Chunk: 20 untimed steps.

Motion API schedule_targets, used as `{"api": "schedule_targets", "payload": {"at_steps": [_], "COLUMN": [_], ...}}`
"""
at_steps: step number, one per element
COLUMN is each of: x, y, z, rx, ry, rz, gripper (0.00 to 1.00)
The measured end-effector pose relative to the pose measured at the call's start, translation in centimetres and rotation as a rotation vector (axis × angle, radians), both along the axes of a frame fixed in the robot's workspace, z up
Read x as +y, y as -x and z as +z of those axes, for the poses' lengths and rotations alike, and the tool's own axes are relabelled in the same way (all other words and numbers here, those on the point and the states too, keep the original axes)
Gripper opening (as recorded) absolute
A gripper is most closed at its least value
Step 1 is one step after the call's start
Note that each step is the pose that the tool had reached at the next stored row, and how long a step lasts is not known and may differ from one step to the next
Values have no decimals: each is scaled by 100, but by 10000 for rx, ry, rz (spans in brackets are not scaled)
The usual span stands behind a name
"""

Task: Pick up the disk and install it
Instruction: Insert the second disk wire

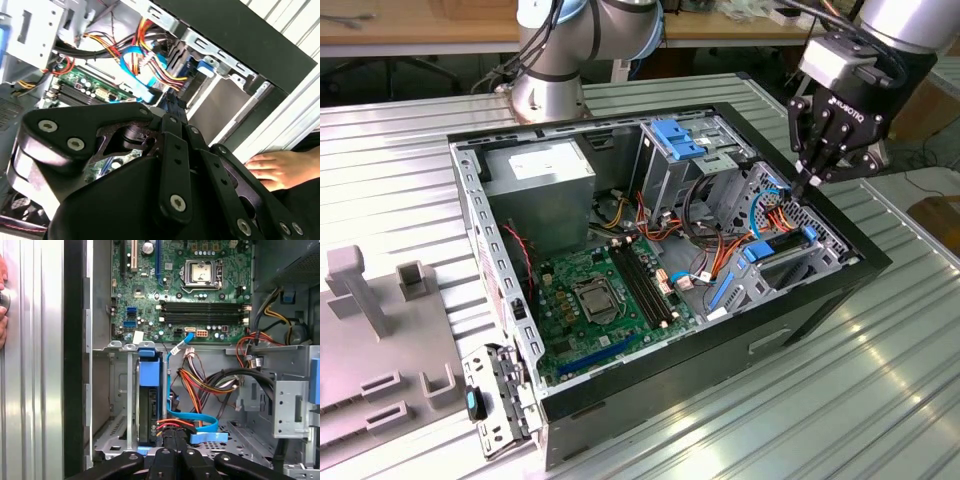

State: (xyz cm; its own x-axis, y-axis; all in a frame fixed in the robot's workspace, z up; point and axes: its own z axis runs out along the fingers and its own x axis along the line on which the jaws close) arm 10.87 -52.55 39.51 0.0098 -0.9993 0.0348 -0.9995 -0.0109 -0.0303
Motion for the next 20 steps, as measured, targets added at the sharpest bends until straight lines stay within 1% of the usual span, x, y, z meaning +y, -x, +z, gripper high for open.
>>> {"api": "schedule_targets", "payload": {"at_steps": [1,2,4,6,8,9,10,11,12,13,15,17,19,20], "x": [28,46,65,80,114,137,138,139,141,149,168,177,184,185], "y": [0,0,0,-2,-17,-34,-37,-37,-38,-38,-38,-38,-38,-38], "z": [5,6,6,6,7,6,4,-7,-23,-37,-45,-46,-46,-45], "rx": [3,5,7,14,41,69,73,77,80,80,80,81,81,82], "ry": [10,35,104,130,162,172,174,189,211,272,361,413,586,635], "rz": [0,0,0,-1,2,12,23,62,81,83,84,83,82,81], "gripper": [11,11,11,11,11,17,24,24,30,30,30,30,30,30]}}
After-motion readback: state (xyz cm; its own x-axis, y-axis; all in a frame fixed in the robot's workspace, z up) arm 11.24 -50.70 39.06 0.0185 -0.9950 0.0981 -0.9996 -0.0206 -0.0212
